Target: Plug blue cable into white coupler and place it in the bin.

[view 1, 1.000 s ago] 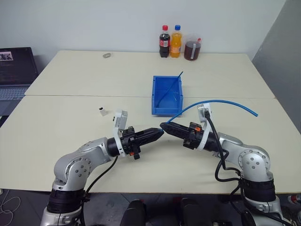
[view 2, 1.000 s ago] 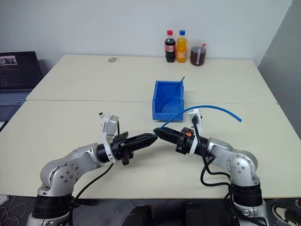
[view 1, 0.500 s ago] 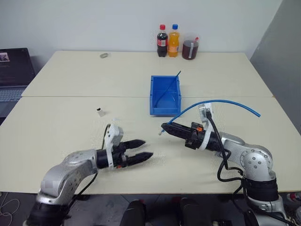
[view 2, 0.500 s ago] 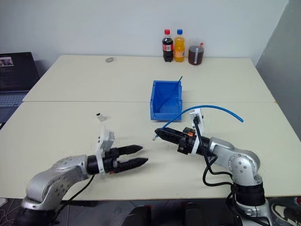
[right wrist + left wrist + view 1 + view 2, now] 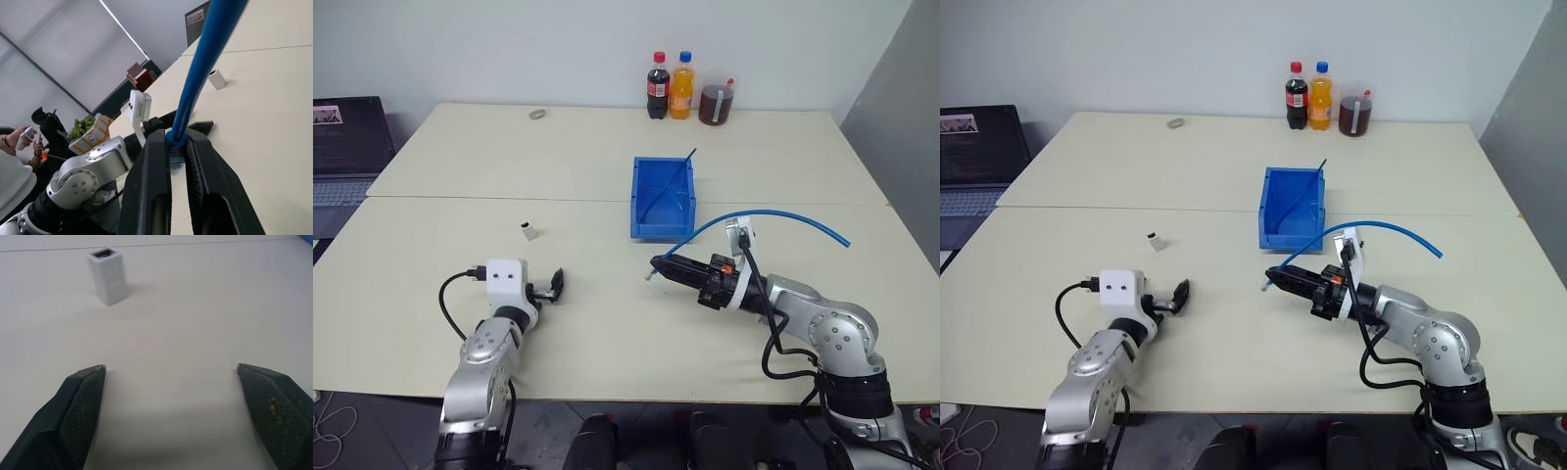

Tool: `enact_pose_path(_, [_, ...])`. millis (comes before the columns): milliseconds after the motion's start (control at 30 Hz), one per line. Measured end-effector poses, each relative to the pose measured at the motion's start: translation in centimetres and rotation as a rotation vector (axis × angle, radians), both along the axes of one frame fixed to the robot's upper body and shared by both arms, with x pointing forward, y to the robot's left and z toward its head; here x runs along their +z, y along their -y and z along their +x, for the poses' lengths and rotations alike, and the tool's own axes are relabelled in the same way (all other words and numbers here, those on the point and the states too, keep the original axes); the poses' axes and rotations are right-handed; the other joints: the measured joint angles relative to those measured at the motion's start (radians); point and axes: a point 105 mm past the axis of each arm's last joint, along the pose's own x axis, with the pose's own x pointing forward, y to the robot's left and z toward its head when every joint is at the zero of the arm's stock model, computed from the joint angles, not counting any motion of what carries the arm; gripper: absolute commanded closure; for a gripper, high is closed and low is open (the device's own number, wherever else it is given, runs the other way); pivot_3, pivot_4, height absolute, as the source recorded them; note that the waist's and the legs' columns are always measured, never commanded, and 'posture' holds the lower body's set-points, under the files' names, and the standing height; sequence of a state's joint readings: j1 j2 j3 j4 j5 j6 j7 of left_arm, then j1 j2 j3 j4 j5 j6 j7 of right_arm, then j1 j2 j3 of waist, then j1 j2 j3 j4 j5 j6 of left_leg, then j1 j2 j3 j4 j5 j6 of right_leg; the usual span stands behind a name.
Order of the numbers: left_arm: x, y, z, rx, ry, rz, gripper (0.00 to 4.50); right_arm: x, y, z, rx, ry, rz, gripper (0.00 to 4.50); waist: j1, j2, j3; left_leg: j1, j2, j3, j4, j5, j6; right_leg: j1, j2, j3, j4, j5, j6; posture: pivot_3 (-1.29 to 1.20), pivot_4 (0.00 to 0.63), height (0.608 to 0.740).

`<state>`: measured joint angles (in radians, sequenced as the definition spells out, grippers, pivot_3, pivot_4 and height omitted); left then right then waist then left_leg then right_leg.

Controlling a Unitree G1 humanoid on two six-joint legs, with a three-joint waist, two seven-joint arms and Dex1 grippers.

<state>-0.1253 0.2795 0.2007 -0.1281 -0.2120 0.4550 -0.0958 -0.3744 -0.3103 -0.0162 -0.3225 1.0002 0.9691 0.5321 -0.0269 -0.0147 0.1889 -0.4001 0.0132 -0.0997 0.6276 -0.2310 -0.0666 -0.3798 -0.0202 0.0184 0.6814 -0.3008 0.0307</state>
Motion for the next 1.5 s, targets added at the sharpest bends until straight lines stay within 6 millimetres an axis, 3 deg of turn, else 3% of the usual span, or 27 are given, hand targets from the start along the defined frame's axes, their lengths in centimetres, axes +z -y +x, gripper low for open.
enact_pose_path(233, [1.1, -1.6, 3.0, 0.135, -0.055, -0.013, 0.00, 0.0, -0.1, 0.2, 0.003, 0.001, 0.002, 4.38, -0.002, 0.000, 0.000, 0.000, 0.000, -0.001, 0.000, 0.000, 0.000, 0.000, 0.000, -0.001, 0.000, 0.000, 0.000, 0.00, 0.150, 0.740])
enact_pose_path(533, [1.9, -1.7, 6.2, 0.184, -0.070, -0.009, 0.00, 0.1, 0.0, 0.4, -0.004, 0.010, -0.001, 4.38, -0.002, 0.000, 0.000, 0.000, -0.001, 0.000, 0.000, 0.000, 0.000, 0.000, 0.000, -0.001, 0.000, 0.000, 0.000, 0.00, 0.150, 0.740])
enact_pose_path(800, [2.5, -1.6, 7.9, 0.200, -0.051, -0.022, 0.00, 0.1, 0.0, 0.4, -0.005, 0.011, -0.001, 4.38, -0.003, 0.000, 0.000, -0.001, -0.001, 0.000, 0.000, 0.000, 0.000, 0.000, 0.000, -0.001, 0.000, 0.000, 0.000, 0.00, 0.150, 0.740])
enact_pose_path(900, [2.1, -1.7, 8.0, 0.202, -0.058, -0.018, 0.43, 0.1, 0.0, 0.4, -0.006, 0.011, -0.002, 4.38, -0.003, 0.000, 0.000, -0.001, -0.001, 0.000, 0.000, 0.000, 0.000, 0.000, 0.000, -0.001, 0.000, 0.000, 0.000, 0.00, 0.150, 0.740])
enact_pose_path(1367, [1.7, -1.9, 8.1, 0.209, -0.047, -0.008, 3.37, 0.0, 0.1, 0.5, -0.017, 0.014, -0.015, 4.39, -0.002, 0.000, 0.000, -0.001, -0.001, 0.000, 0.000, 0.000, 0.000, 0.000, -0.001, -0.001, 0.000, 0.000, 0.000, 0.00, 0.150, 0.740])
enact_pose_path(1500, [1.7, -1.9, 8.1, 0.210, -0.045, -0.008, 3.56, 0.0, 0.1, 0.5, -0.017, 0.016, -0.015, 4.39, -0.002, 0.000, 0.000, 0.000, -0.001, 0.000, 0.000, 0.000, 0.000, 0.000, -0.001, -0.001, 0.000, 0.000, 0.000, 0.00, 0.150, 0.740])
